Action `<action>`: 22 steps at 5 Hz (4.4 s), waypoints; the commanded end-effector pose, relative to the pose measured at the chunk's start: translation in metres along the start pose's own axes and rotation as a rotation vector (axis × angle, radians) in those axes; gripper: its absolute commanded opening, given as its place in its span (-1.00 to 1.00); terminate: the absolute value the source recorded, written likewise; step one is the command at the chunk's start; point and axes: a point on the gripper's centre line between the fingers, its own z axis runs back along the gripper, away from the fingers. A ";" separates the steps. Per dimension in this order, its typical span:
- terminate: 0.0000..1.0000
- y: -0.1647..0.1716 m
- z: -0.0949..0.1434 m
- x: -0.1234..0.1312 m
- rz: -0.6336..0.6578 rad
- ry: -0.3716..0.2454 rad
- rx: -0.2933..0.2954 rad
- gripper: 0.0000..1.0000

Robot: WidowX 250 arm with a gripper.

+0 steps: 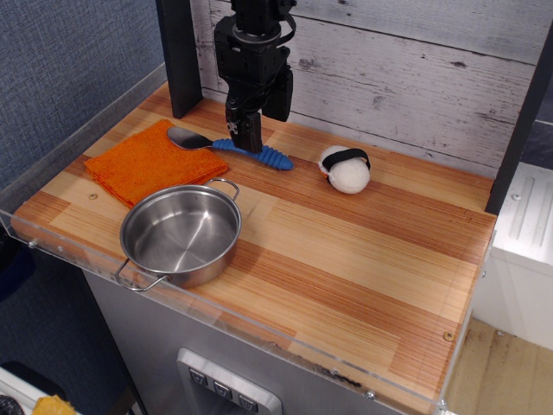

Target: Move and black and white thread at the right edge of the table.

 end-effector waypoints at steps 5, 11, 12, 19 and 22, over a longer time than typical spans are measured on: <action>-1.00 0.006 0.102 -0.031 0.001 0.023 -0.181 1.00; -1.00 0.000 0.013 -0.075 -0.553 0.026 -0.068 1.00; -1.00 0.002 0.005 -0.081 -0.564 0.051 -0.051 1.00; -1.00 -0.010 0.029 -0.073 -0.538 0.038 -0.109 -1.00; -1.00 0.045 0.079 -0.122 -0.691 0.098 -0.194 -1.00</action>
